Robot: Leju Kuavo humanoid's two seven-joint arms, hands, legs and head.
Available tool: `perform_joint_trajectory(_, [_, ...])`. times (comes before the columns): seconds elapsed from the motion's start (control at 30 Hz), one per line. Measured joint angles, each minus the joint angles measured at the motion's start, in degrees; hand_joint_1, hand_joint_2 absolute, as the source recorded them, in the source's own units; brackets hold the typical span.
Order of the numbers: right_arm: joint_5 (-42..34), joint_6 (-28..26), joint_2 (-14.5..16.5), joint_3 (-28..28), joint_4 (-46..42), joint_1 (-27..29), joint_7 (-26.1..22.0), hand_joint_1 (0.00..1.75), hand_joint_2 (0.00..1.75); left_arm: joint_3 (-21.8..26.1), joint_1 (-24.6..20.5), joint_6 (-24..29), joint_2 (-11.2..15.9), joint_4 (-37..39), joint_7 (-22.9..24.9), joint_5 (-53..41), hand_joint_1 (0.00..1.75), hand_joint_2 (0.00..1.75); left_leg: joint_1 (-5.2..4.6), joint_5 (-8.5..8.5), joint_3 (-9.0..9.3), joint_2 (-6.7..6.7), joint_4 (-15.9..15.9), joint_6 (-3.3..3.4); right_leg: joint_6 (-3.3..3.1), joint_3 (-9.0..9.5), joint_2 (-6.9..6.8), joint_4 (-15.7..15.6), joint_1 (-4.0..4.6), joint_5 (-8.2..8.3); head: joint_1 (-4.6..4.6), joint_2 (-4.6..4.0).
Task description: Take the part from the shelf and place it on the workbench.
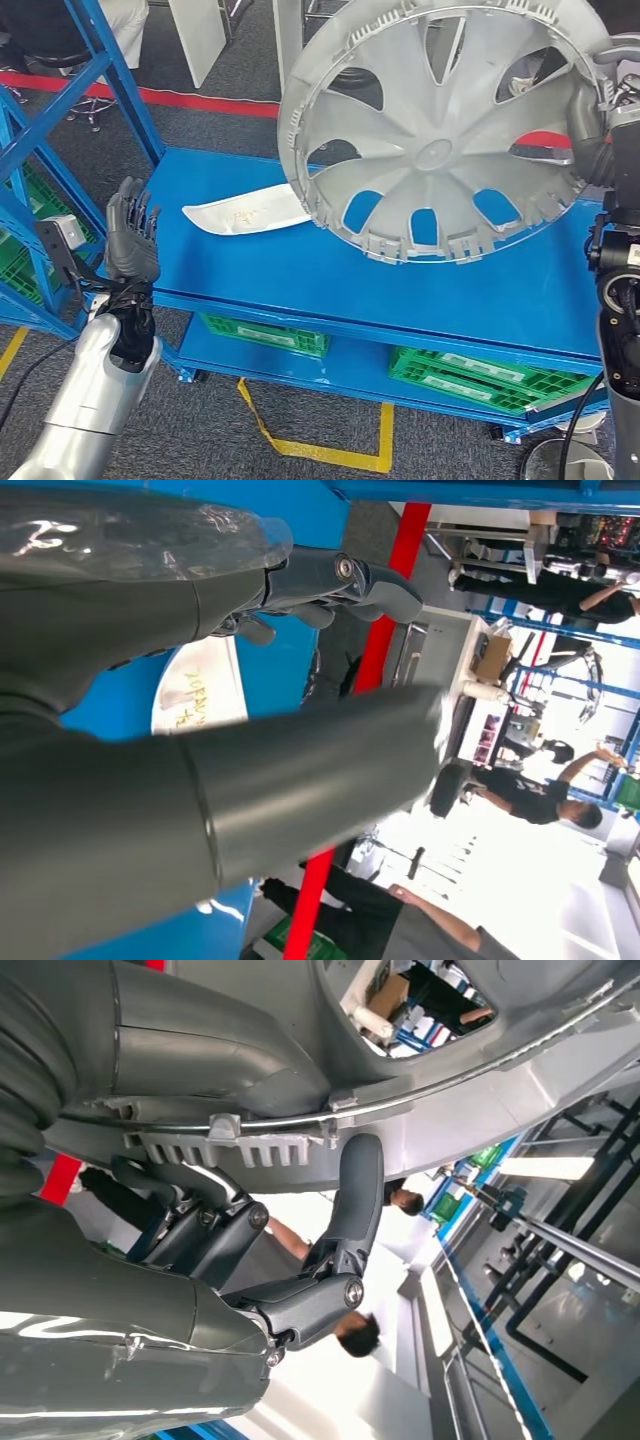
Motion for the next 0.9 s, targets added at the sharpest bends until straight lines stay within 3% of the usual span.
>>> perform_joint_trajectory(0.9, [0.15,0.2,0.0,0.0,-0.33,0.38,0.15,1.75,1.75,0.0,0.11,-0.9,0.0,-0.98,0.79,-0.39,0.0,1.75,0.0,0.0,0.0,0.0,-0.01,0.0,-0.02,0.0,-0.01,0.0,0.0,-0.02,-0.01,0.0])
